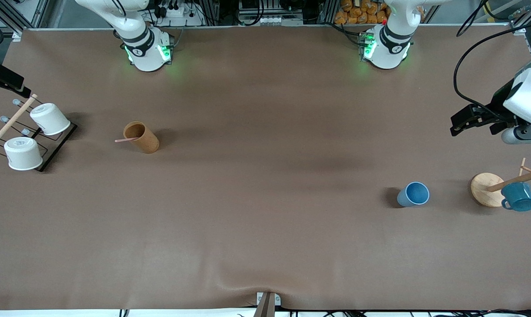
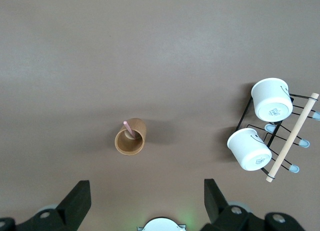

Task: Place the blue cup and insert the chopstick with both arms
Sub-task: 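Reach the left gripper down to the blue cup, then grasp the blue cup with the left gripper while the right gripper reaches the bamboo cup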

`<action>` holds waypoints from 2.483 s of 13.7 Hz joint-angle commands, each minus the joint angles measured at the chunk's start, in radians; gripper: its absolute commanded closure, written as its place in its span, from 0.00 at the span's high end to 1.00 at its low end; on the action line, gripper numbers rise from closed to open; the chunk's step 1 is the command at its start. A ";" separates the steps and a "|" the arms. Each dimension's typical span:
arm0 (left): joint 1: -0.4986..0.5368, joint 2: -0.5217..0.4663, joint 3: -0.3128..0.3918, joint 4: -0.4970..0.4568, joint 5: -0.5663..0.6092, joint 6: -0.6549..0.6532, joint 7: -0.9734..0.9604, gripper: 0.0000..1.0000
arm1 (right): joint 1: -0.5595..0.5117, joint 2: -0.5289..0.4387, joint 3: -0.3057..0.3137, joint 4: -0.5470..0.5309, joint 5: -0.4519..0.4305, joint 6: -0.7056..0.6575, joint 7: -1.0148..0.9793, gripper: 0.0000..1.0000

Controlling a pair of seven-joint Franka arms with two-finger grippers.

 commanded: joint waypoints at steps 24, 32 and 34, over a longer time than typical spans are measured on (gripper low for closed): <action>0.078 0.462 0.014 -0.248 0.019 0.697 0.022 0.91 | 0.018 0.030 0.016 0.001 -0.008 -0.008 0.013 1.00; 0.089 0.442 0.014 -0.245 0.024 0.696 0.054 0.76 | 0.097 0.137 0.016 0.000 0.003 -0.019 0.016 1.00; 0.100 0.420 0.012 -0.241 0.024 0.689 0.066 0.76 | 0.117 0.191 0.017 0.001 0.010 -0.022 0.018 1.00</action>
